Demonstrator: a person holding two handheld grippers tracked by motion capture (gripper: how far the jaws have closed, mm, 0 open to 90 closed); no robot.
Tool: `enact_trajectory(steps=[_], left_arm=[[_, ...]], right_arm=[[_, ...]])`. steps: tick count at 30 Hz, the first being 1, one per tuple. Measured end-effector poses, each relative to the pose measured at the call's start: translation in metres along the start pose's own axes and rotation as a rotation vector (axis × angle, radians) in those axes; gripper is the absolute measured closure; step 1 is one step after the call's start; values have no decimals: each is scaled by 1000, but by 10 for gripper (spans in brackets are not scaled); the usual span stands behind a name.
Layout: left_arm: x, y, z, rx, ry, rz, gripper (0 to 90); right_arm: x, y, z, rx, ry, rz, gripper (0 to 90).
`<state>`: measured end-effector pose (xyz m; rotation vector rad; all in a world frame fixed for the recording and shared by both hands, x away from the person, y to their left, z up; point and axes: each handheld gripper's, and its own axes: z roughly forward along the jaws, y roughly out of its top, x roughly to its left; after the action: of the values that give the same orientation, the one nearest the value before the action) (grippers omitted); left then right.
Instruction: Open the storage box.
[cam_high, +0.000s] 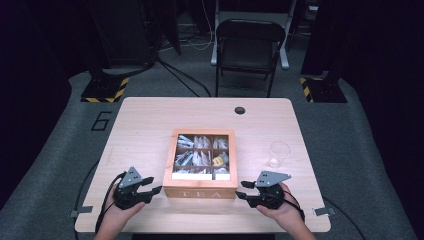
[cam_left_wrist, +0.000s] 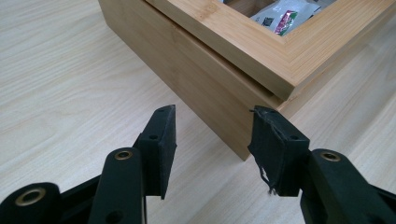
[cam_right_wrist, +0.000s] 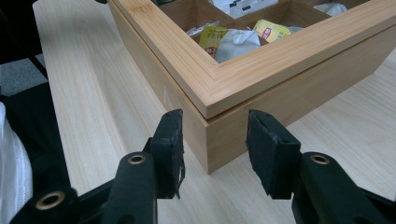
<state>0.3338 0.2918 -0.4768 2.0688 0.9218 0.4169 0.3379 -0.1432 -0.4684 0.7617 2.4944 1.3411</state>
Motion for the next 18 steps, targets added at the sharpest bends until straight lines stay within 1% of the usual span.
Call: enact_trajectory(steps=[1,2,3,5,8,11,13,14,17,18], left_arm=[[0,0,0,3,-2,4,508],[-1,0,1,-6,-3,-5,509],[-1,0,1,-1,-1,-2,510],[-1,0,1,3,-6,-1,511],[-1,1,1,4,-11,10,520],[-3,1,1,-1,-16,5,529],[-3,1,1,-3,-16,3,533],[-3,1,1,-3,-18,3,534],[-2,1,0,5,-27,5,537],[-2,1,0,1,-28,2,538]], right_arm=[[0,0,0,1,5,-2,561],[0,0,2,-3,-2,-6,565],[0,0,2,1,-2,-1,567],[0,0,4,-3,-3,-2,571],[-1,2,6,7,-3,-3,587],[0,2,10,12,2,-7,615],[0,3,11,20,-5,-7,638],[0,3,11,19,-4,5,644],[0,3,12,22,-9,7,650],[0,4,13,22,-7,13,651]])
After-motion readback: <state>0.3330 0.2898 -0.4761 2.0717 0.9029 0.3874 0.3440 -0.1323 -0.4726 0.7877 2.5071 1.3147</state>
